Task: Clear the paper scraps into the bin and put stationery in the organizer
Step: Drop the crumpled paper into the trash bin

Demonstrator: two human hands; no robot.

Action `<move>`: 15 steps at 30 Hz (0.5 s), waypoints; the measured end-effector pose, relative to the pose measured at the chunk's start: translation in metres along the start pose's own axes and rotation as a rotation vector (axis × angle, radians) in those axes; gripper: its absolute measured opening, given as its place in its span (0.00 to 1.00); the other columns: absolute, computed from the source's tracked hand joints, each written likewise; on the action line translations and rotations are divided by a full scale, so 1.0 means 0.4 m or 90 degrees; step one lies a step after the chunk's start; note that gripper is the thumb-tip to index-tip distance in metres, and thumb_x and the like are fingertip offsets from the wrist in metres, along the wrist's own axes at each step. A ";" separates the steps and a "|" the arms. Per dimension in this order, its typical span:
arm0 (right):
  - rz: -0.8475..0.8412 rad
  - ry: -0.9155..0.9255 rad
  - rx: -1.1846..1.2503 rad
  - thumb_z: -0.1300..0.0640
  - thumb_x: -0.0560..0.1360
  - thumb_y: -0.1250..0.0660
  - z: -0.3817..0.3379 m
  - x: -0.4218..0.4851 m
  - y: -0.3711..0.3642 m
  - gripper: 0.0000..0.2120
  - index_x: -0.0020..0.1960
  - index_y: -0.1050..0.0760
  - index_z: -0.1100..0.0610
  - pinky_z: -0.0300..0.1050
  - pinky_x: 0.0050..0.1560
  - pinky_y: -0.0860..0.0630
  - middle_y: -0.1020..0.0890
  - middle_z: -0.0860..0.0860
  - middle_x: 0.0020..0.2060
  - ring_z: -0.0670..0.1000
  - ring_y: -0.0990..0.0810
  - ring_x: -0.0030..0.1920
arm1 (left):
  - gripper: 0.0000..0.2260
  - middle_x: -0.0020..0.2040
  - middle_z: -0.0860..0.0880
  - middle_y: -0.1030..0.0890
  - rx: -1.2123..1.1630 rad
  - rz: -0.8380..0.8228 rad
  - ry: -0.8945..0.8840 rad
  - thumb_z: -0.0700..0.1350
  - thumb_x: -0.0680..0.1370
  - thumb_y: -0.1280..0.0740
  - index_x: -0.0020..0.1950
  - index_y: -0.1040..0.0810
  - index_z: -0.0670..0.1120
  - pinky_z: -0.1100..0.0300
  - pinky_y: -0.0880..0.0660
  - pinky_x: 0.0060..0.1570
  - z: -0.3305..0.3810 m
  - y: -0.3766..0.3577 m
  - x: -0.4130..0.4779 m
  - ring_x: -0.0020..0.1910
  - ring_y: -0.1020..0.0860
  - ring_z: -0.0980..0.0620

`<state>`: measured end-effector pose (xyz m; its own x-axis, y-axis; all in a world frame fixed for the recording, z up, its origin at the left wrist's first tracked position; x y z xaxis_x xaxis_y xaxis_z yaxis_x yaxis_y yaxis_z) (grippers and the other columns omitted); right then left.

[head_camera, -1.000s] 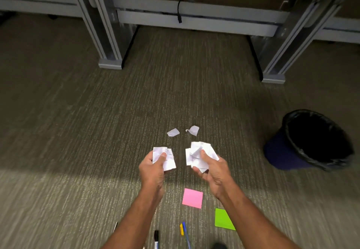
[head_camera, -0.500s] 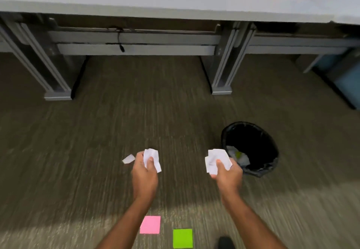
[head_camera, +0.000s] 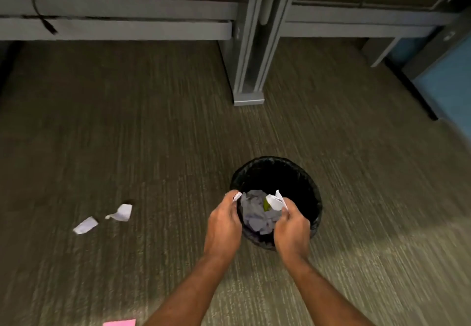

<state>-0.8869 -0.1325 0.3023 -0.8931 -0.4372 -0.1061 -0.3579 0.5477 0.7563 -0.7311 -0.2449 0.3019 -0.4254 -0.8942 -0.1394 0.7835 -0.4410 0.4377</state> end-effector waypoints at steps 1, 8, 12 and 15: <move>-0.019 0.001 -0.008 0.62 0.80 0.41 0.016 0.021 -0.014 0.17 0.65 0.24 0.52 0.53 0.46 0.21 0.15 0.58 0.48 0.62 0.18 0.48 | 0.11 0.48 0.55 0.17 0.008 -0.017 0.009 0.45 0.84 0.43 0.63 0.25 0.55 0.62 0.23 0.41 -0.012 -0.039 0.014 0.44 0.20 0.61; -0.167 0.012 -0.059 0.60 0.79 0.42 0.083 0.093 -0.112 0.19 0.69 0.32 0.49 0.49 0.48 0.20 0.17 0.53 0.53 0.56 0.18 0.51 | 0.19 0.58 0.49 0.18 0.056 -0.138 0.108 0.49 0.84 0.44 0.75 0.37 0.56 0.58 0.23 0.46 -0.087 -0.211 0.076 0.50 0.19 0.51; -0.230 0.037 -0.116 0.60 0.79 0.42 0.096 0.087 -0.140 0.22 0.73 0.37 0.51 0.50 0.53 0.21 0.22 0.57 0.61 0.59 0.20 0.57 | 0.23 0.68 0.45 0.24 0.080 -0.176 0.102 0.46 0.84 0.44 0.79 0.43 0.53 0.54 0.23 0.52 -0.106 -0.221 0.083 0.59 0.20 0.44; -0.253 0.043 -0.113 0.60 0.80 0.42 0.091 0.068 -0.144 0.22 0.74 0.37 0.52 0.51 0.54 0.21 0.23 0.57 0.64 0.58 0.20 0.58 | 0.21 0.72 0.47 0.28 0.104 -0.172 0.062 0.46 0.84 0.44 0.78 0.42 0.52 0.56 0.24 0.55 -0.090 -0.194 0.071 0.64 0.22 0.46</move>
<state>-0.9005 -0.1499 0.2323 -0.6738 -0.6381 -0.3725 -0.6122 0.1998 0.7651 -0.7877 -0.2387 0.2320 -0.5570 -0.7530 -0.3503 0.5620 -0.6523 0.5085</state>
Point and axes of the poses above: each hand's wrist, its own x-axis towards the middle knuckle, its own y-axis out of the back of the hand, z = x × y, the point moved 7 cm from there along x, towards the middle knuckle
